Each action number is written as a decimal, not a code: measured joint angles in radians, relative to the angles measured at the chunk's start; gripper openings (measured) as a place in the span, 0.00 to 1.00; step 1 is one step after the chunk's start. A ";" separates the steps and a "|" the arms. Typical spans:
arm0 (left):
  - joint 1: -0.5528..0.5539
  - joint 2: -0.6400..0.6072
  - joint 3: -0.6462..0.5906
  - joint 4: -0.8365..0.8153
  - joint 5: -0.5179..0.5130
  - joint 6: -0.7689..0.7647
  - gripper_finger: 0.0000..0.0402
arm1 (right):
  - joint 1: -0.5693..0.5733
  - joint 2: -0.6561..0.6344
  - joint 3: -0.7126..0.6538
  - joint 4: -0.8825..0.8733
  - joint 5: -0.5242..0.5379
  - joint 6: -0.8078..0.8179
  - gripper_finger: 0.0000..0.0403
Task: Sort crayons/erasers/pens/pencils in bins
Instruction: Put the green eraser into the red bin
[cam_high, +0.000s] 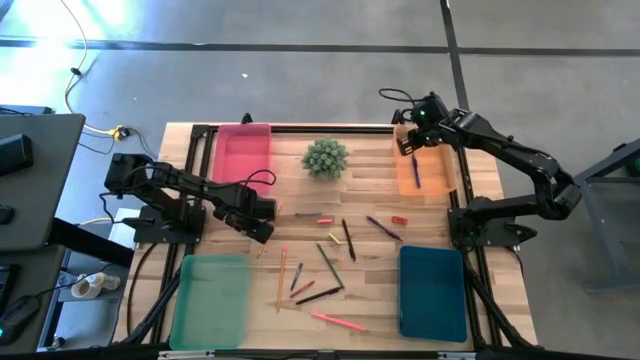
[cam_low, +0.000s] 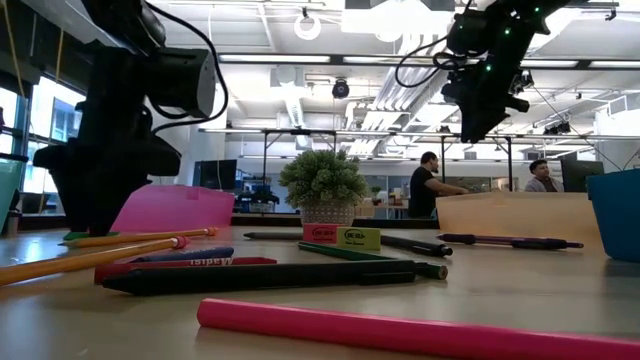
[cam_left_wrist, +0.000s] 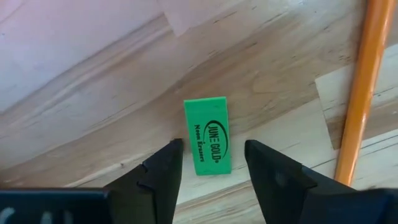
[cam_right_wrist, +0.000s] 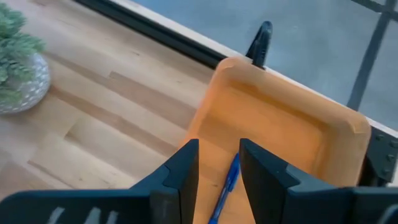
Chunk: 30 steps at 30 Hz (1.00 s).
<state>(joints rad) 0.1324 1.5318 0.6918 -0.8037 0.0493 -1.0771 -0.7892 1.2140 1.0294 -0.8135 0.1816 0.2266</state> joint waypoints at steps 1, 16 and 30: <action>0.001 0.000 0.000 0.001 0.001 0.002 0.39 | 0.000 0.000 0.000 -0.001 -0.002 0.000 0.26; 0.001 -0.010 -0.003 0.008 -0.008 0.060 0.27 | 0.112 -0.087 0.000 0.018 -0.081 0.019 0.26; 0.002 -0.113 -0.007 0.017 -0.050 0.066 0.22 | 0.248 -0.098 0.000 0.018 0.005 0.034 0.26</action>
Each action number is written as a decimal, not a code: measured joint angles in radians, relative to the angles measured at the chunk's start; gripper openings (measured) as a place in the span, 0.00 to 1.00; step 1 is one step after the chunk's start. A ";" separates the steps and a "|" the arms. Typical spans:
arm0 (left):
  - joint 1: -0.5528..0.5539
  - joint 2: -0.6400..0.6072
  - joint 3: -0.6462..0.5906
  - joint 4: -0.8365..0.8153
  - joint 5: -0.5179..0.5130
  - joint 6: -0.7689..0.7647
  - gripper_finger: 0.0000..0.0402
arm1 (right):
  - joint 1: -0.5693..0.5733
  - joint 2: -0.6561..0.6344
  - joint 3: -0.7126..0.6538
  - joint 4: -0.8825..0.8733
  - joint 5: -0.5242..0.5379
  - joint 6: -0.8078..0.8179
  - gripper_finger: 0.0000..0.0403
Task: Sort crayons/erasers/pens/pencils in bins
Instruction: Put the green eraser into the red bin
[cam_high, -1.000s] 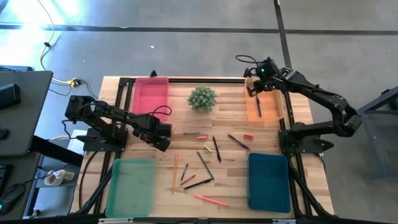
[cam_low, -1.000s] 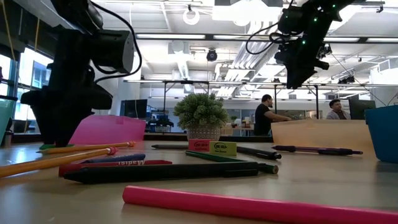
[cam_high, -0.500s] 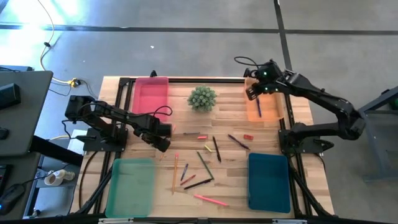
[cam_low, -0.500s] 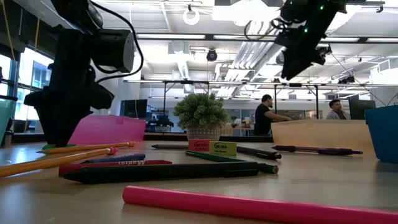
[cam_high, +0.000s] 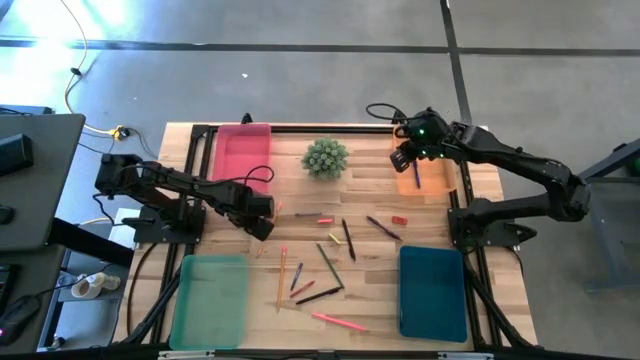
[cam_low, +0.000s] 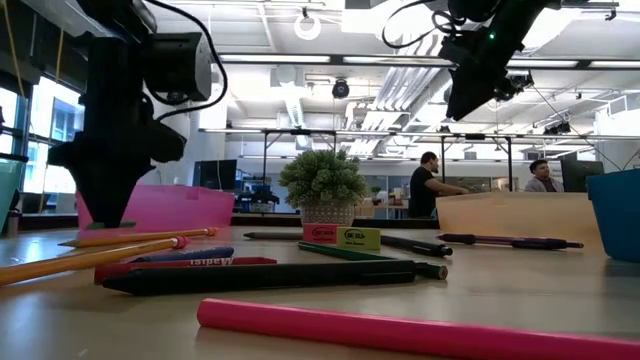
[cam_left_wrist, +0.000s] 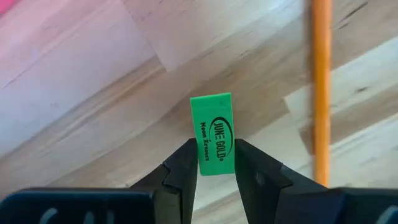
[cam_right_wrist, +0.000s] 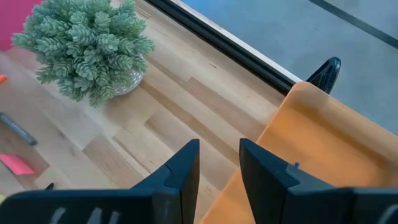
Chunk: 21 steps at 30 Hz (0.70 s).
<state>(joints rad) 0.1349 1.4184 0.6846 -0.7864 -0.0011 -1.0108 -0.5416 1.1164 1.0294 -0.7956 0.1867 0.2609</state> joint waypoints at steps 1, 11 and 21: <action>0.000 -0.012 0.001 0.000 0.001 0.000 0.22 | 0.001 0.000 0.000 0.000 0.000 0.000 0.26; 0.000 -0.182 0.003 0.016 0.032 -0.007 0.22 | 0.001 0.000 0.000 0.000 0.003 0.004 0.26; 0.025 -0.424 0.004 0.132 -0.071 0.000 0.22 | 0.013 0.000 0.000 0.005 -0.012 0.037 0.26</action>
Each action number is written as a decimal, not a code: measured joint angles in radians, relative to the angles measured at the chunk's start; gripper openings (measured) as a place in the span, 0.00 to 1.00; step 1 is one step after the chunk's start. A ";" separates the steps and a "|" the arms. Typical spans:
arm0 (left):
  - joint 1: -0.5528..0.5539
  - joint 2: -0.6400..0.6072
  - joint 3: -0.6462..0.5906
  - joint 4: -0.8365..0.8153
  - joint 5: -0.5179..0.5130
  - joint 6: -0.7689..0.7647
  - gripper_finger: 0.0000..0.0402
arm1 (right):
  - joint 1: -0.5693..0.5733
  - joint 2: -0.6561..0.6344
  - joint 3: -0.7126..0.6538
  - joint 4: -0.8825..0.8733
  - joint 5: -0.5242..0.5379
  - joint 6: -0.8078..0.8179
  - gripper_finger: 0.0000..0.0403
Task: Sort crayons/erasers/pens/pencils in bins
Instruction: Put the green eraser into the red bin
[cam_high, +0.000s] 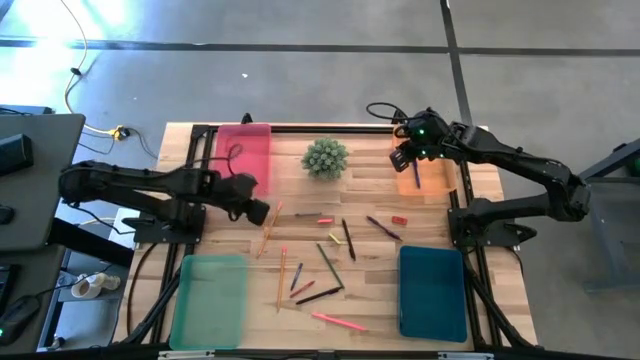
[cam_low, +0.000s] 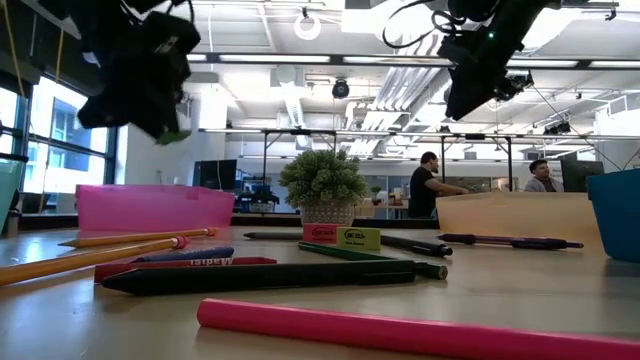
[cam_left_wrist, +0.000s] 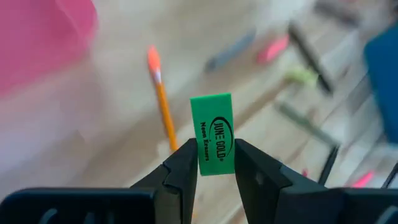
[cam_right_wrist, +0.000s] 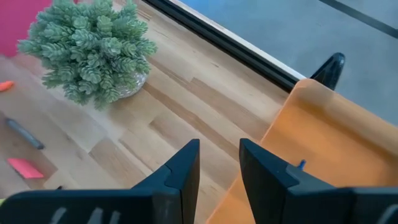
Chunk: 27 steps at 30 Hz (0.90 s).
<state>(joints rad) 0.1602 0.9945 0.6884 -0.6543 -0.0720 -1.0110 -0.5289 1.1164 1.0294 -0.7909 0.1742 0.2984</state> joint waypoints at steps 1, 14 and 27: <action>0.012 -0.017 0.000 0.004 -0.024 0.011 0.22 | 0.009 0.000 0.000 0.005 -0.006 0.000 0.26; 0.349 -0.042 0.001 -0.002 -0.110 0.247 0.22 | 0.203 0.000 0.000 0.118 -0.026 0.033 0.26; 0.558 0.119 0.001 -0.007 -0.048 0.369 0.22 | 0.339 0.032 0.000 0.009 -0.028 0.254 0.26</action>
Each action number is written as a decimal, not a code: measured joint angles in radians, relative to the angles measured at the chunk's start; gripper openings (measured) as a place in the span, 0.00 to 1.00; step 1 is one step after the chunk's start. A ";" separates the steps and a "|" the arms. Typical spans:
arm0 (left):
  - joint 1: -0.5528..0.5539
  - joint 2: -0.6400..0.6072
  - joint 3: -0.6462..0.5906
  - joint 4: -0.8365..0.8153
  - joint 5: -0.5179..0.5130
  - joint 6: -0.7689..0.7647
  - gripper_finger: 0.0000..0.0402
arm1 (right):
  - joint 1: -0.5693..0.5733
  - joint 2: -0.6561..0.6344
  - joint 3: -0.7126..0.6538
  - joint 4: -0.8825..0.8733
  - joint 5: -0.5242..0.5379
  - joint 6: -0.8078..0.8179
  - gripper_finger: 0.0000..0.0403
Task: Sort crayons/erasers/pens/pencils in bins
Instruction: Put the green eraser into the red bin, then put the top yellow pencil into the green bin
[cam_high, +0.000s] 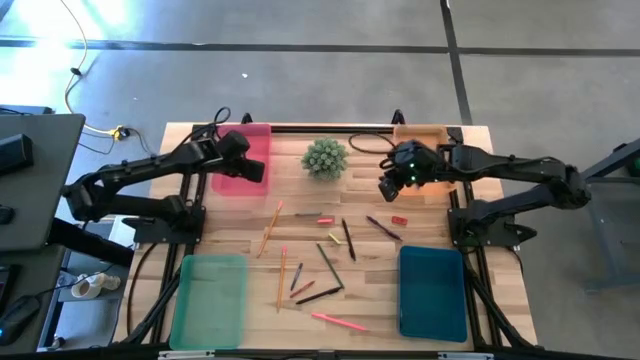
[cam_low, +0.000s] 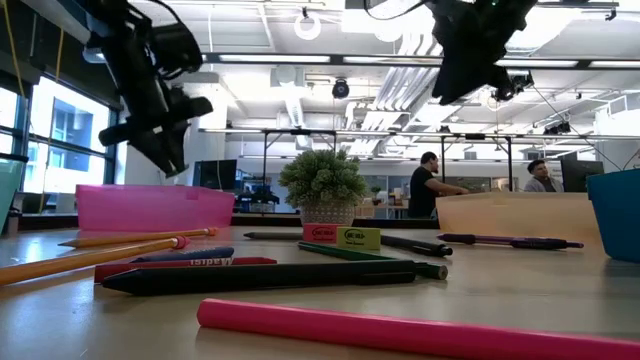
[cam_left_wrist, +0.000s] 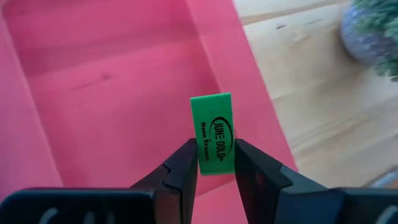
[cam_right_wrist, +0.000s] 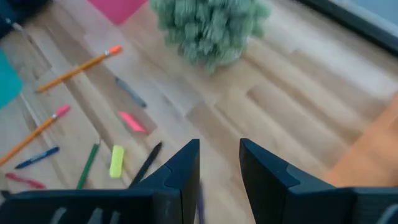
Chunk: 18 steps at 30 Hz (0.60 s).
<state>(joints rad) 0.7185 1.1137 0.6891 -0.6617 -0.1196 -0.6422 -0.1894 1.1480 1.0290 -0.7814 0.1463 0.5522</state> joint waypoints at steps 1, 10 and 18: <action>0.006 0.006 0.000 0.000 0.007 0.000 0.22 | 0.010 0.012 0.000 -0.019 0.000 0.017 0.26; 0.034 0.054 0.000 0.003 0.058 0.040 0.25 | 0.106 0.152 0.000 -0.122 -0.009 0.069 0.26; 0.038 0.050 0.000 0.005 0.090 0.081 0.38 | 0.167 0.258 0.000 -0.083 -0.077 0.099 0.26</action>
<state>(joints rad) 0.7563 1.1641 0.6891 -0.6565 -0.0296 -0.5616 -0.0227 1.4063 1.0290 -0.8646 0.0692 0.6510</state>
